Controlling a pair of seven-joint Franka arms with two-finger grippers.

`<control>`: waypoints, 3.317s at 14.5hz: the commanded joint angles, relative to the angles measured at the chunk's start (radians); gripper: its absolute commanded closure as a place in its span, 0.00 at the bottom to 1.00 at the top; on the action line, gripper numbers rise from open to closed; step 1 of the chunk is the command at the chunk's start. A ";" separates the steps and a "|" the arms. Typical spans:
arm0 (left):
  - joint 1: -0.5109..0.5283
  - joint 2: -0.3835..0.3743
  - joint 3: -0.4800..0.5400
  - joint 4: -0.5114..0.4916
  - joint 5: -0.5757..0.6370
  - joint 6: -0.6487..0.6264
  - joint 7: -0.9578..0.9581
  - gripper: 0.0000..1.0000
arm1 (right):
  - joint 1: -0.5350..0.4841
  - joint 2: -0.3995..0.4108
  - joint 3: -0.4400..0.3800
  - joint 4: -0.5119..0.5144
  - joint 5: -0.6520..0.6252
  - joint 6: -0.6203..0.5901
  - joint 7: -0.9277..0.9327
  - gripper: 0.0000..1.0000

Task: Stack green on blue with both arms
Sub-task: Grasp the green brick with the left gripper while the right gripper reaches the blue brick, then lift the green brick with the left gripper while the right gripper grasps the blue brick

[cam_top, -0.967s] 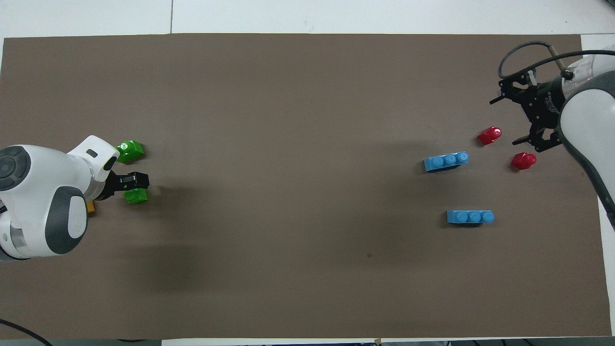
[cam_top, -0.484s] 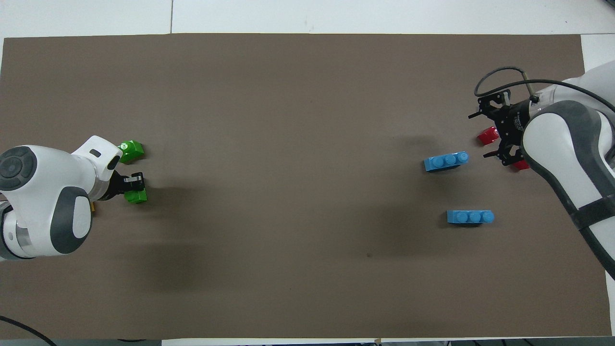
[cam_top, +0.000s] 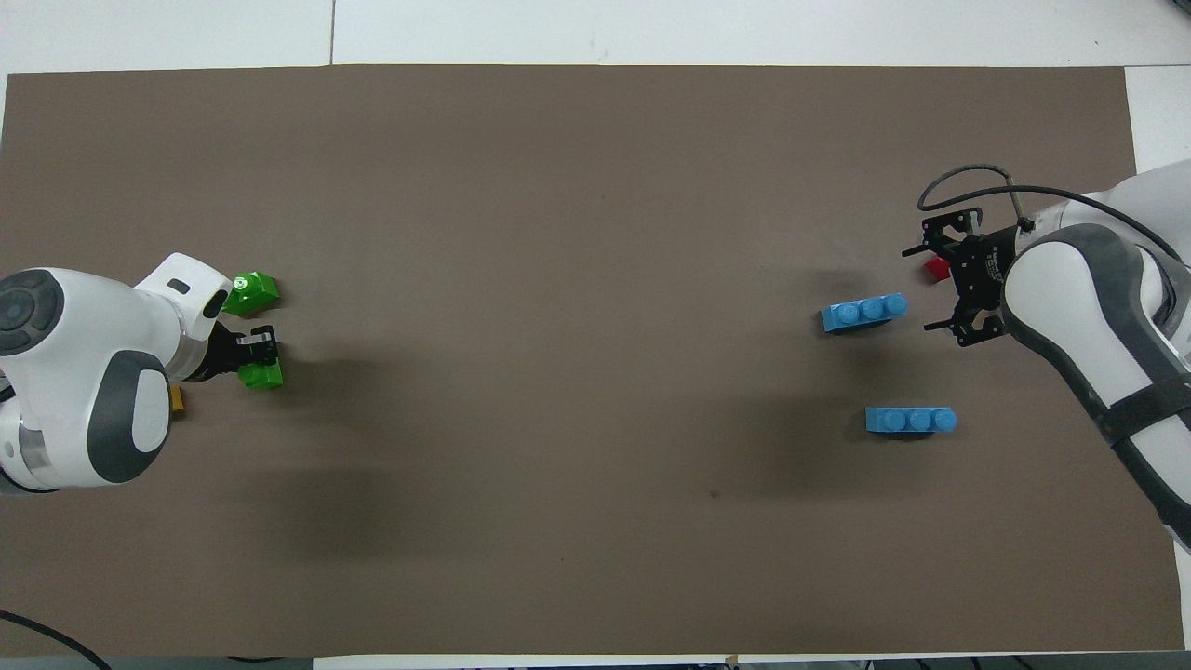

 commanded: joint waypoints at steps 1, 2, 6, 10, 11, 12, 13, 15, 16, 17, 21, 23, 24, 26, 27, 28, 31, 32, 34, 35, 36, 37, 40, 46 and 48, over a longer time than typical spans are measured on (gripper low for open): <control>-0.032 -0.008 0.008 0.092 0.008 -0.122 -0.085 1.00 | -0.014 -0.044 0.011 -0.085 0.042 0.048 0.019 0.00; -0.035 -0.014 0.008 0.117 0.008 -0.156 -0.113 1.00 | -0.013 -0.049 0.011 -0.104 0.045 0.061 0.019 0.00; -0.056 -0.017 0.003 0.189 -0.004 -0.247 -0.248 1.00 | -0.016 -0.045 0.011 -0.124 0.047 0.073 0.019 0.00; -0.081 -0.019 0.002 0.236 -0.030 -0.279 -0.394 1.00 | -0.014 -0.017 0.011 -0.128 0.076 0.119 0.015 0.00; -0.082 -0.019 0.002 0.250 -0.051 -0.294 -0.424 1.00 | -0.009 -0.009 0.011 -0.130 0.076 0.139 0.015 0.00; -0.091 -0.019 0.003 0.259 -0.067 -0.302 -0.475 1.00 | -0.006 0.000 0.011 -0.130 0.078 0.148 0.015 0.00; -0.102 -0.019 0.002 0.261 -0.068 -0.304 -0.539 1.00 | -0.005 0.008 0.012 -0.130 0.085 0.160 0.009 0.00; -0.133 -0.019 0.003 0.261 -0.068 -0.294 -0.657 1.00 | 0.000 0.032 0.012 -0.130 0.091 0.193 -0.002 0.00; -0.144 -0.019 0.002 0.261 -0.068 -0.293 -0.697 1.00 | 0.007 0.038 0.012 -0.130 0.091 0.206 -0.002 0.00; -0.156 -0.019 0.002 0.261 -0.068 -0.291 -0.734 1.00 | 0.013 0.040 0.012 -0.128 0.091 0.213 -0.002 0.00; -0.177 -0.019 0.002 0.261 -0.068 -0.288 -0.802 1.00 | 0.015 0.057 0.012 -0.128 0.091 0.231 -0.016 0.00; -0.183 -0.019 0.002 0.261 -0.068 -0.287 -0.858 1.00 | 0.014 0.057 0.012 -0.127 0.094 0.231 -0.017 0.03; -0.191 -0.019 0.002 0.261 -0.068 -0.285 -0.900 1.00 | 0.009 0.057 0.012 -0.127 0.104 0.231 -0.019 0.06; -0.203 -0.017 0.002 0.263 -0.070 -0.284 -0.940 1.00 | 0.004 0.057 0.012 -0.127 0.130 0.231 -0.051 0.13; -0.203 -0.019 0.002 0.263 -0.076 -0.282 -0.954 1.00 | 0.004 0.057 0.012 -0.125 0.142 0.231 -0.060 0.16; -0.206 -0.019 0.002 0.263 -0.090 -0.279 -0.963 1.00 | 0.004 0.057 0.012 -0.124 0.145 0.231 -0.062 0.22; -0.211 -0.017 0.002 0.263 -0.094 -0.278 -0.975 1.00 | 0.000 0.058 0.012 -0.122 0.147 0.230 -0.062 0.49; -0.220 -0.017 0.002 0.263 -0.094 -0.278 -0.988 1.00 | -0.002 0.058 0.012 -0.122 0.147 0.228 -0.062 0.62; -0.225 -0.017 0.002 0.267 -0.094 -0.278 -0.997 1.00 | -0.002 0.058 0.012 -0.121 0.145 0.230 -0.063 0.88; -0.226 -0.016 0.002 0.270 -0.094 -0.278 -1.003 1.00 | -0.002 0.058 0.012 -0.119 0.145 0.228 -0.071 1.00; -0.226 -0.014 0.002 0.270 -0.094 -0.278 -1.009 1.00 | 0.003 0.058 0.012 -0.118 0.147 0.230 -0.071 1.00; -0.226 -0.014 0.002 0.270 -0.094 -0.278 -1.015 1.00 | 0.009 0.063 0.012 -0.109 0.145 0.231 -0.065 1.00; -0.228 -0.014 0.002 0.272 -0.094 -0.278 -1.047 1.00 | 0.029 0.083 0.015 -0.032 0.147 0.205 -0.038 1.00; -0.233 -0.013 0.002 0.270 -0.094 -0.250 -1.141 1.00 | 0.282 0.113 0.015 0.140 0.153 0.208 0.346 1.00; -0.234 -0.013 0.002 0.270 -0.094 -0.250 -1.164 1.00 | 0.404 0.120 0.014 0.151 0.144 0.258 0.473 1.00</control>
